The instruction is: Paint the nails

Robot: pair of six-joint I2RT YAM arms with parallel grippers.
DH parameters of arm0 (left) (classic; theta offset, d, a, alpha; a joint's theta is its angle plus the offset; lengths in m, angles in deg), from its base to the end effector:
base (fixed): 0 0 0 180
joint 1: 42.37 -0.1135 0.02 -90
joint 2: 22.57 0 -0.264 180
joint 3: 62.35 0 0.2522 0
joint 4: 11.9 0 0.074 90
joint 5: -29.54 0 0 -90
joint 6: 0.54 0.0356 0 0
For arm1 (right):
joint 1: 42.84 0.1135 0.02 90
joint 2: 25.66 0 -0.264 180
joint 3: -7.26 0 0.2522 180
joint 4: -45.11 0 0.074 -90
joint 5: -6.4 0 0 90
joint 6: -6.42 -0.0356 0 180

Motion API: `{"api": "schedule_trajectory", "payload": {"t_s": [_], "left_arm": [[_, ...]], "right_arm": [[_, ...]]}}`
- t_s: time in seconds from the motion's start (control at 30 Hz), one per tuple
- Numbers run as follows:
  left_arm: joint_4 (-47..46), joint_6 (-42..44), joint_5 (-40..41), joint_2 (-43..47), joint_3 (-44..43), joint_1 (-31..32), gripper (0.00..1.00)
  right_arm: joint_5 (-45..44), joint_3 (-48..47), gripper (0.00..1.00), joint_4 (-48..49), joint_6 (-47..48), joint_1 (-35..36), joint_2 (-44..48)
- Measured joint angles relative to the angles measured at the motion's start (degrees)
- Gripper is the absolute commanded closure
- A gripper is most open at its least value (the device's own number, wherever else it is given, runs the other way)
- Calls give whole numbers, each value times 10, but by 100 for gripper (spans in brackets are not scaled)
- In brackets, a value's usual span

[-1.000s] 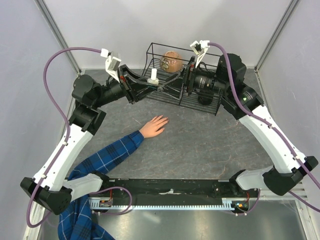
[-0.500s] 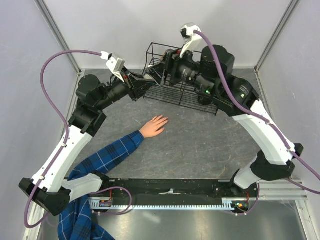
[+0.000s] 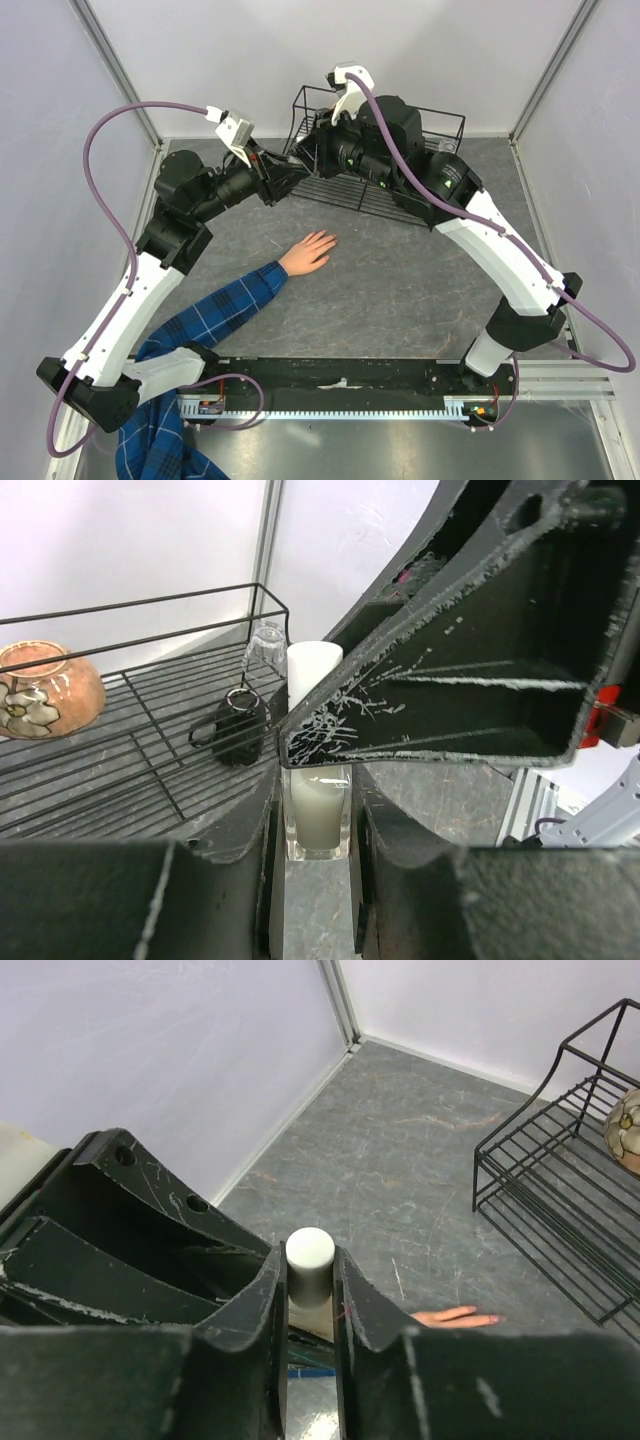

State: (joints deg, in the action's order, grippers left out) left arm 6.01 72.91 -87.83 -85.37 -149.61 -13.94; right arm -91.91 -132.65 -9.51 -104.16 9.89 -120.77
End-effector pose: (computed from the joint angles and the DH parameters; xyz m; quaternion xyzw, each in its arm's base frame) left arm 0.1978 -0.1257 0.4648 0.2425 0.6249 -0.4229 0.6098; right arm 0.2040 0.2596 0.5355 -0.1664 0.7461 0.3390 0.5484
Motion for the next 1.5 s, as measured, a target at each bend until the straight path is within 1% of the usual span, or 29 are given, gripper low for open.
{"api": "schedule_trajectory", "payload": {"t_s": [0.03, 0.1, 0.2, 0.23, 0.3, 0.37, 0.43, 0.47, 0.53, 0.57, 0.63, 0.67, 0.7, 0.77, 0.8, 0.87, 0.9, 1.03, 1.07, 1.1, 1.2, 1.27, 1.33, 1.37, 1.43, 1.47, 1.5], "left_arm": [[0, 0, -2, 0, 0, 0, 98], [0, -1, -12, 0, 0, -1, 98], [-1, -11, -46, 0, 0, -3, 98], [-4, -19, -63, -1, 0, -4, 98], [-26, -41, -115, -2, 2, -9, 98], [-83, -95, -182, -5, 10, -13, 98], [-185, -179, -253, -17, 24, -15, 98], [-233, -221, -279, -27, 26, -15, 98], [-371, -332, -334, -61, 26, -15, 98], [-420, -374, -351, -73, 26, -15, 98], [-467, -417, -374, -85, 26, -17, 98], [-467, -422, -379, -87, 26, -17, 98], [-456, -419, -381, -84, 26, -17, 98], [-379, -364, -370, -69, 19, -17, 98], [-325, -326, -354, -61, 12, -17, 98], [-224, -242, -295, -47, -12, -17, 98], [-167, -196, -252, -40, -31, -17, 98], [-56, -78, -130, -15, -60, -8, 98], [-41, -61, -111, -9, -60, -3, 98], [-26, -42, -90, -4, -60, 4, 98], [6, -1, -37, -1, -60, 24, 98], [21, 18, -12, -4, -59, 36, 98], [35, 34, 9, -9, -60, 49, 98], [36, 38, 14, -11, -60, 53, 98], [39, 45, 24, -17, -60, 61, 98], [41, 47, 29, -21, -60, 64, 98], [43, 50, 33, -23, -60, 66, 98]], "right_arm": [[3, 1, 100, 0, -1, 0, 1], [7, 9, 100, 2, 5, -1, 6], [34, 52, 100, 22, 17, -6, 36], [53, 74, 100, 36, 22, -14, 51], [136, 131, 100, 81, 31, -36, 92], [249, 205, 100, 154, 18, -71, 137], [377, 277, 100, 248, -20, -108, 179], [424, 292, 100, 279, -35, -120, 188], [497, 299, 100, 330, -56, -136, 189], [522, 303, 100, 348, -64, -142, 187], [549, 311, 100, 370, -76, -148, 187], [559, 315, 92, 376, -82, -151, 187], [565, 318, 68, 379, -85, -152, 187], [559, 317, 60, 367, -87, -155, 187], [552, 310, 46, 350, -81, -155, 186], [512, 273, 32, 275, -63, -155, 179], [491, 253, 26, 245, -59, -155, 176], [392, 207, 20, 166, -59, -155, 174], [371, 202, 19, 156, -63, -155, 175], [345, 195, 16, 141, -66, -153, 174], [270, 149, 15, 89, -69, -141, 154], [218, 106, 16, 56, -63, -118, 130], [158, 56, 22, 29, -52, -81, 100], [139, 38, 30, 21, -47, -66, 87], [105, 12, 37, 4, -38, -42, 66], [92, 3, 43, -6, -36, -34, 58], [79, -3, 46, -13, -33, -29, 51]]}}
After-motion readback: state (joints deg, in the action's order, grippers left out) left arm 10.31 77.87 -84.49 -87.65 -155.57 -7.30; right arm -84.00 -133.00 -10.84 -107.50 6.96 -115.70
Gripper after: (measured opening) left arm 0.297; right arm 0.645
